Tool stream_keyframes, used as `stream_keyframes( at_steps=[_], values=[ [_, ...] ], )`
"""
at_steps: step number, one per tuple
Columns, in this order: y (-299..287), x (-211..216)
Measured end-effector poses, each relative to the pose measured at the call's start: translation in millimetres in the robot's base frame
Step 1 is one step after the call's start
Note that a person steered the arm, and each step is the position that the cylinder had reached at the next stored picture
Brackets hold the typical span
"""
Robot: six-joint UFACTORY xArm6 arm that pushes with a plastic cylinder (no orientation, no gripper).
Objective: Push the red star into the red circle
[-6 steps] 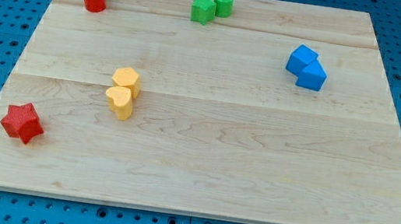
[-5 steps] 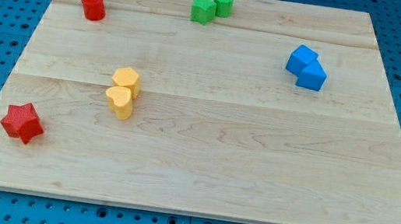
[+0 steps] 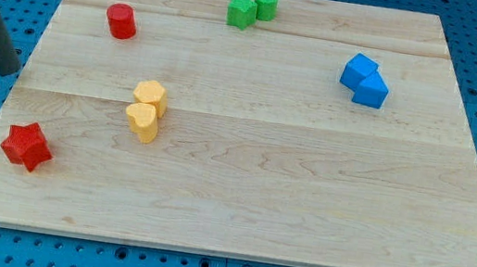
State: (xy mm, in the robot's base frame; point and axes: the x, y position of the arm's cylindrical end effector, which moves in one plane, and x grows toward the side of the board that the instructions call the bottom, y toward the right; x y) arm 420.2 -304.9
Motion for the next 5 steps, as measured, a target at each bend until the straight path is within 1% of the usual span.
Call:
stream_keyframes(
  at_steps=[1, 2, 3, 4, 5],
  values=[
    [0.7, 51.4],
    [27.7, 128.4],
    [37.0, 165.5],
    [67.6, 138.6],
    [70.1, 104.0]
  ],
)
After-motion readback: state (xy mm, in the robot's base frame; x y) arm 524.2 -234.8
